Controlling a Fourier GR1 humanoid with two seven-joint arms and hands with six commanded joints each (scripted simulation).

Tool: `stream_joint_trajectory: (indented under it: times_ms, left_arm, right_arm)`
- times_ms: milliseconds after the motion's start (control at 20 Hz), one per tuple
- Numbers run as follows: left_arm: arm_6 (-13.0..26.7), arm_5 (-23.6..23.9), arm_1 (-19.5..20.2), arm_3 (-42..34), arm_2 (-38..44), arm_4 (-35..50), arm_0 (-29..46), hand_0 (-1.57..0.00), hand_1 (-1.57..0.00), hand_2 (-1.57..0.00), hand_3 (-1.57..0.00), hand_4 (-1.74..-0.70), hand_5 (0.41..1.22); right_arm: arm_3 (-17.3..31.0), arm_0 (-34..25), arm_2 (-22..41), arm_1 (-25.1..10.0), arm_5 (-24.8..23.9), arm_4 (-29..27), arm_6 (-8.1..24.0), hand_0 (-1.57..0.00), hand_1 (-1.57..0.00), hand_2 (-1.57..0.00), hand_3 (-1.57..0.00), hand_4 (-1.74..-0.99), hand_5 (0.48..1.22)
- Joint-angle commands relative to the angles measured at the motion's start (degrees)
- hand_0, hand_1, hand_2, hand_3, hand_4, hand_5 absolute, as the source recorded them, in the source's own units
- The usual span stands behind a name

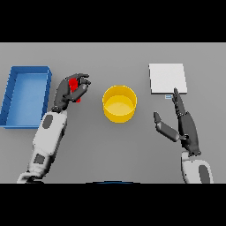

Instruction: Pick up the red beaker and tilt it to pour out 1 green nut into yellow bowl. Pick up the yellow bowl and place it on the metallic measuring scale.

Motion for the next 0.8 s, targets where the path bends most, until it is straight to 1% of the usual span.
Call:
stream_joint_trajectory:
  times_ms: [0, 50, 150, 250, 300, 400, 450, 500, 600, 650, 750]
  left_arm:
    - [-0.95, 0.60, 0.07, 0.92, 0.12, -0.62, -0.53, -1.00, -1.01, -1.02, -1.02, -1.44, 1.047]
    - [-2.40, 0.84, -0.20, 1.83, 0.46, -0.83, -0.95, -1.12, -1.13, -1.13, -1.13, -1.44, 1.082]
    - [-3.12, 1.10, -0.85, 1.81, 0.85, -0.97, -0.88, -1.28, -1.29, -1.29, -1.29, -1.45, 1.132]
    - [-5.07, 1.89, -0.81, 1.53, 1.22, -0.72, -0.64, -1.38, -1.39, -1.39, -1.39, -1.55, 1.129]
    - [-4.75, 1.71, -0.78, 1.41, 1.09, -0.17, -1.12, -1.42, -1.42, -1.43, -1.43, -1.59, 1.123]
    - [-5.24, 1.51, -0.54, 0.79, 0.79, 0.75, -0.92, -1.48, -1.48, -1.48, -1.48, -1.64, 1.112]
    - [-5.13, 1.91, -0.42, 0.07, 0.52, 0.96, -1.29, -1.49, -1.50, -1.50, -1.50, -1.66, 1.108]
    - [-5.49, 2.11, -0.08, -1.19, 0.05, 1.15, -1.12, -1.51, -1.51, -1.51, -1.51, -1.68, 1.103]
    - [-4.64, 2.98, 0.73, -3.43, -0.85, 1.09, -1.46, -1.53, -1.53, -1.53, -1.53, -1.70, 1.098]
    - [-3.96, 3.34, 1.23, -4.80, -1.47, 0.82, -1.51, -1.54, -1.54, -1.54, -1.54, -1.71, 1.097]
    - [-1.41, 3.65, 2.09, -8.67, -4.89, -1.54, -1.51, -1.55, -1.55, -1.55, -1.55, -1.72, 1.101]
  right_arm:
    - [0.04, 0.23, -0.11, 0.02, -0.05, -0.09, -0.14, 0.00, 0.00, 0.00, 0.00, -1.287, 0.684]
    - [0.92, -0.61, -0.52, -0.01, -0.02, -0.44, 0.80, 0.00, 0.00, 0.00, 0.00, -1.290, 0.684]
    - [1.29, -1.34, -0.39, 0.17, 0.10, -0.51, 0.58, 0.00, 0.00, 0.00, 0.00, -1.293, 0.682]
    - [1.47, -0.75, -0.62, 0.08, 0.57, -1.20, -0.03, 0.00, 0.00, 0.00, 0.00, -1.303, 0.682]
    - [2.40, -1.57, -0.27, 0.29, 0.14, -0.25, -0.09, 0.00, 0.00, 0.00, 0.00, -1.296, 0.682]
    - [2.49, -1.22, 0.13, 0.43, 0.08, 0.24, -1.64, 0.00, 0.00, 0.00, 0.00, -1.281, 0.676]
    - [2.05, -1.66, 0.47, 0.58, -0.30, 0.88, -0.90, 0.00, 0.00, 0.00, 0.00, -1.274, 0.674]
    - [2.27, -1.53, 0.24, 0.12, -0.46, 1.23, -1.08, 0.00, 0.00, 0.00, 0.00, -1.263, 0.671]
    - [1.59, -0.97, 0.86, 0.46, -0.55, 1.68, -1.52, 0.00, 0.00, 0.00, 0.00, -1.258, 0.669]
    - [2.06, -0.97, 0.58, 0.20, -0.54, 1.65, -1.93, 0.00, 0.00, 0.00, 0.00, -1.255, 0.672]
    - [1.77, -1.60, 0.95, 0.74, -1.11, 2.24, -1.39, 0.00, 0.00, 0.00, 0.00, -1.245, 0.673]
